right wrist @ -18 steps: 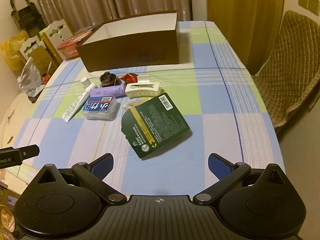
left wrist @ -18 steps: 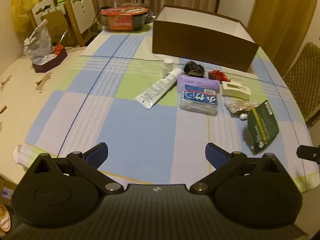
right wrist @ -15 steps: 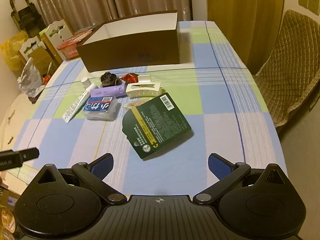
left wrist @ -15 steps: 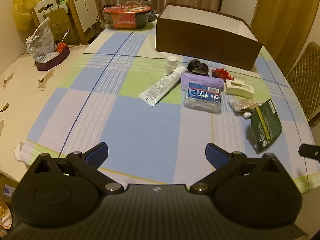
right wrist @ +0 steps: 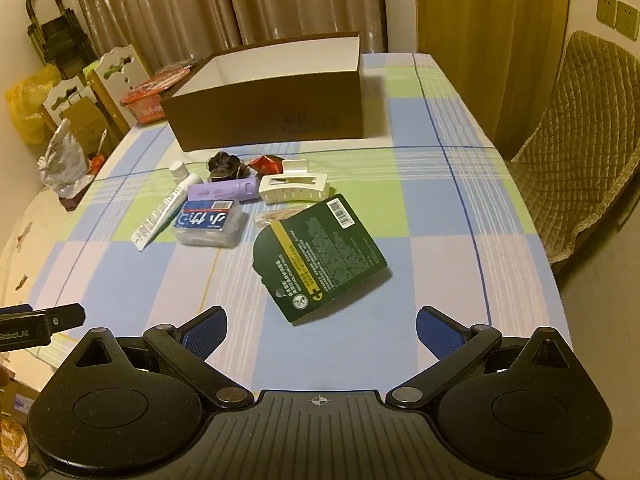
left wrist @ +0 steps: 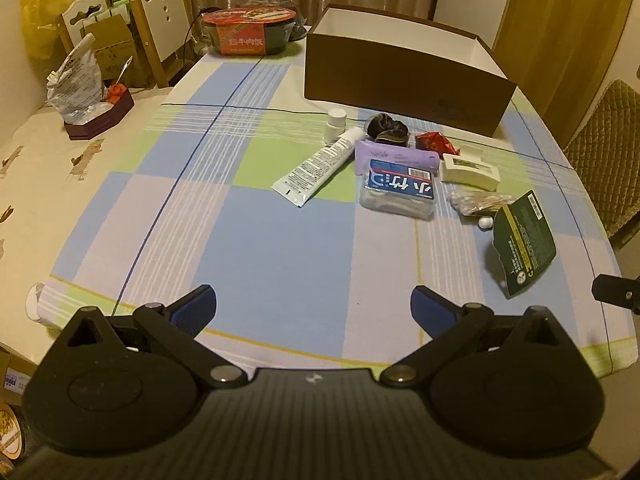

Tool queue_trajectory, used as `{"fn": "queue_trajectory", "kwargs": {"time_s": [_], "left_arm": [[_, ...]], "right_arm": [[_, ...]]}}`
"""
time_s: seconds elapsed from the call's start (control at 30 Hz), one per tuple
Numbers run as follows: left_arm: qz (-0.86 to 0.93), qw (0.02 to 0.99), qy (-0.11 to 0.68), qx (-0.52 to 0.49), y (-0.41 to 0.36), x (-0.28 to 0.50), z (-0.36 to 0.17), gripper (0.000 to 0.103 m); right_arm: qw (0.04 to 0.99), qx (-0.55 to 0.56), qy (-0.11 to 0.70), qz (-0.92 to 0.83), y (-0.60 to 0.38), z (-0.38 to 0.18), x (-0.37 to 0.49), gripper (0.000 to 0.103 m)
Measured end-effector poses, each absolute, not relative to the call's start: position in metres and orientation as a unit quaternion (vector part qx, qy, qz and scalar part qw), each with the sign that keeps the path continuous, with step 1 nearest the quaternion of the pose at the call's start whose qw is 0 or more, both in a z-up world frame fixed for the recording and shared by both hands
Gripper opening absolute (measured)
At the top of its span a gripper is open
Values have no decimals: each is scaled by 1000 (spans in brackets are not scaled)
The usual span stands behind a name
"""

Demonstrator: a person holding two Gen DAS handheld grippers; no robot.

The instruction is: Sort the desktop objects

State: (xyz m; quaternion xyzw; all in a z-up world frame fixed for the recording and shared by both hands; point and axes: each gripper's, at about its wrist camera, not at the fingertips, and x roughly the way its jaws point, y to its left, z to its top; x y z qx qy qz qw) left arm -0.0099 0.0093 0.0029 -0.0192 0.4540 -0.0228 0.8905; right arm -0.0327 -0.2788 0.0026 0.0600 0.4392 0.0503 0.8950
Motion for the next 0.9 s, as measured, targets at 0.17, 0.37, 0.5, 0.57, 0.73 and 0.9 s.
{"fn": "queue_trajectory", "kwargs": {"time_s": [0.17, 0.37, 0.5, 0.57, 0.73, 0.9], "left_arm": [[-20, 889, 457, -18, 4, -9, 1, 102], [-19, 889, 457, -21, 9, -8, 0, 102], [-18, 889, 458, -23, 11, -7, -1, 102], [-19, 888, 458, -24, 11, -7, -1, 102], [-20, 887, 461, -27, 12, -6, -2, 102], [-22, 886, 463, -28, 13, -6, -4, 102]], "right_arm": [[899, 47, 431, 52, -275, 3, -35, 103], [898, 44, 434, 53, -270, 3, -34, 103], [898, 40, 435, 56, -268, 3, -33, 103], [898, 37, 435, 56, -267, 3, -33, 103], [897, 37, 438, 52, -268, 0, -31, 103], [895, 35, 442, 49, -269, -3, -30, 103]]}}
